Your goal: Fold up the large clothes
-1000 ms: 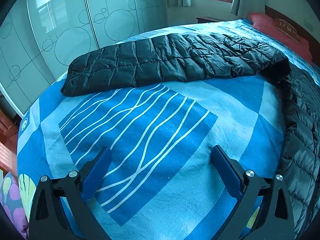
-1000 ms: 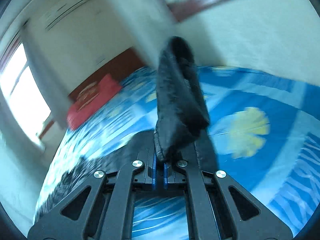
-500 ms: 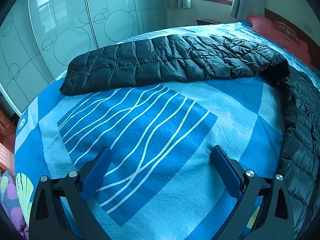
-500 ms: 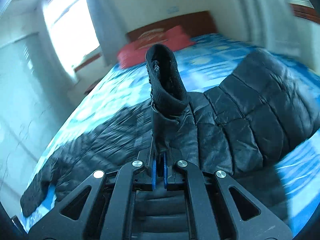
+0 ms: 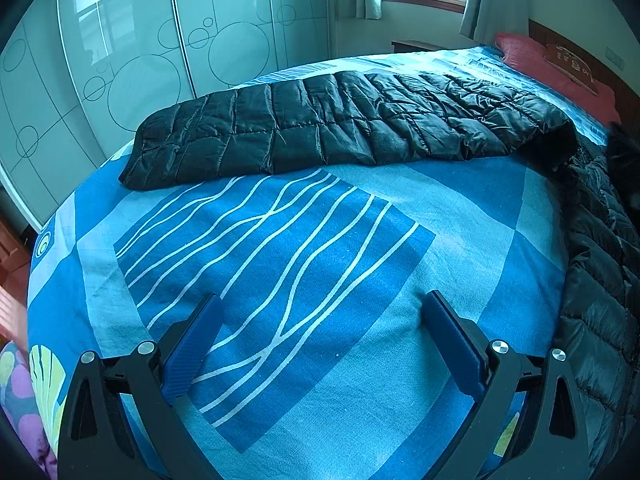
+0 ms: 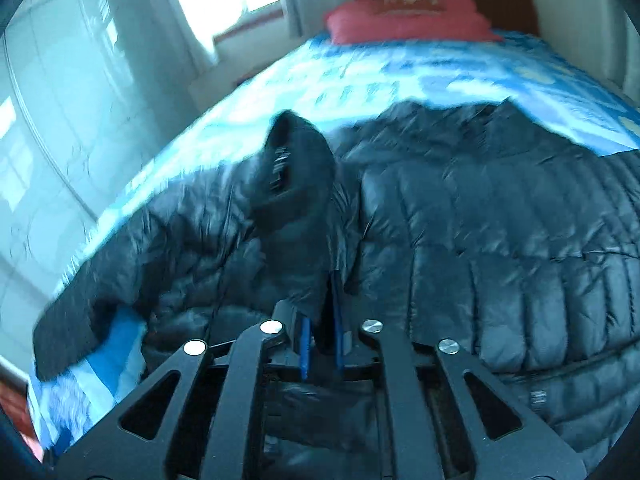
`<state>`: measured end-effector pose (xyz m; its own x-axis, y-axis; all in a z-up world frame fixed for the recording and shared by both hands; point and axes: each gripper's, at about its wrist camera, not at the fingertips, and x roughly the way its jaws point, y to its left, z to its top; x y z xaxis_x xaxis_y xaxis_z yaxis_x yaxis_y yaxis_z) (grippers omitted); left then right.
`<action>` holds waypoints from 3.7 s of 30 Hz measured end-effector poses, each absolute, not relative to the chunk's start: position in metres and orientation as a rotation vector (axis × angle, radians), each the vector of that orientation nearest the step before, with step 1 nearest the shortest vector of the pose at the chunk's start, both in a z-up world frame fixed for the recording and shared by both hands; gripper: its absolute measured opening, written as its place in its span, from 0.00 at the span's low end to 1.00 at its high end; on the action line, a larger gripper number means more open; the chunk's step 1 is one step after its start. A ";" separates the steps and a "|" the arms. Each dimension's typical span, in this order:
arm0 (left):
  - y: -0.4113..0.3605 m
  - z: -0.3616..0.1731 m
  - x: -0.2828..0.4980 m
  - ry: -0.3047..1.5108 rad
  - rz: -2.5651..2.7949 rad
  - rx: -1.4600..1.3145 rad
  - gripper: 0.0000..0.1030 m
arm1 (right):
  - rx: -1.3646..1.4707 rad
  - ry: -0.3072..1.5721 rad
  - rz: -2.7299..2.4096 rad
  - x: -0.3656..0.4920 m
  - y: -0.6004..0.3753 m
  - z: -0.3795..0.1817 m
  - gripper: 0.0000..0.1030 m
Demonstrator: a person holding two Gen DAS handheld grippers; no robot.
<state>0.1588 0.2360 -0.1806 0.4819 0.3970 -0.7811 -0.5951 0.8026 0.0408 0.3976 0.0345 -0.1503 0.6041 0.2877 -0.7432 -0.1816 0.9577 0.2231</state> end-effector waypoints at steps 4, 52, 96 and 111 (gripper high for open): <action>0.236 -0.181 0.159 0.878 0.612 -0.250 0.96 | 0.137 0.868 0.385 0.377 0.041 -0.141 0.67; 0.233 -0.182 0.163 0.884 0.624 -0.229 0.96 | 0.314 0.871 -0.191 0.434 -0.343 -0.147 0.30; 0.397 -0.165 0.123 0.632 0.644 -0.742 0.95 | 0.128 0.822 -0.142 0.339 -0.235 -0.173 0.84; 0.447 -0.166 0.108 0.470 0.689 -0.884 0.39 | 0.126 0.821 -0.140 0.339 -0.235 -0.173 0.84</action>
<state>0.1079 0.4474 -0.1662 0.6929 0.3478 -0.6316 -0.7149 0.4455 -0.5390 0.3386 -0.2355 -0.1731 0.6732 -0.0756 -0.7356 0.1732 0.9832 0.0575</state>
